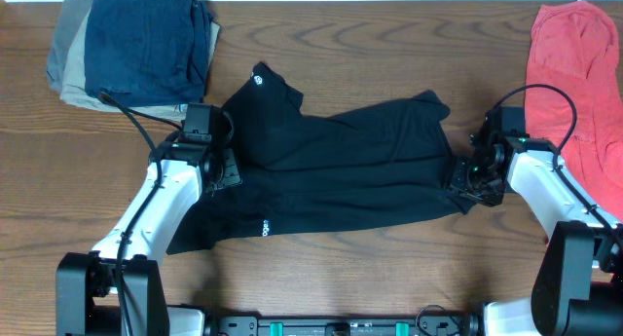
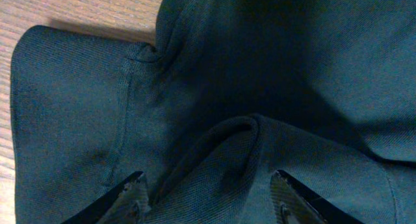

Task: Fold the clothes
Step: 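Move the right gripper to the shirt's right edge and grasp it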

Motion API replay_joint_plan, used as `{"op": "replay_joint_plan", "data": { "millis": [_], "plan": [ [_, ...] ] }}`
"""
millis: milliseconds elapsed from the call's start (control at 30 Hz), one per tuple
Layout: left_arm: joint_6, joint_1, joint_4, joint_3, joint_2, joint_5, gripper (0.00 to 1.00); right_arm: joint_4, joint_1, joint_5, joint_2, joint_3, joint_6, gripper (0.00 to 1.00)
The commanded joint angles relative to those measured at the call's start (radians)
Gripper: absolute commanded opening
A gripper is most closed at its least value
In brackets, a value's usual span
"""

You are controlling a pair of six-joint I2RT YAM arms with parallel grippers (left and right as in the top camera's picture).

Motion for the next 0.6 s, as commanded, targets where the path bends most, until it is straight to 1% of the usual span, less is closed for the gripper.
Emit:
{"op": "replay_joint_plan", "data": {
  "millis": [0,133,200,267,367,500,567],
  "plan": [
    [-0.005,0.000,0.002,-0.009,0.008,-0.019,0.62,0.005,0.003,0.035,0.009,-0.016,-0.014,0.51],
    [-0.005,0.000,0.002,-0.009,0.008,-0.019,0.62,0.011,0.003,0.034,0.009,-0.024,-0.013,0.42],
    [-0.005,0.000,0.002,-0.009,0.008,-0.019,0.62,0.016,0.003,0.034,0.009,-0.024,-0.013,0.43],
    [-0.005,0.000,0.002,-0.009,0.008,-0.019,0.62,0.015,0.004,0.034,0.009,-0.027,-0.013,0.48],
    [-0.005,0.000,0.002,-0.009,0.008,-0.019,0.62,0.021,0.004,0.034,0.009,-0.049,-0.013,0.51],
    [-0.005,0.000,0.002,-0.009,0.008,-0.019,0.62,0.077,0.004,0.023,0.009,-0.093,0.002,0.51],
    [-0.005,0.000,0.002,-0.009,0.008,-0.019,0.62,0.090,0.004,0.016,0.009,-0.103,0.005,0.46]
  ]
}}
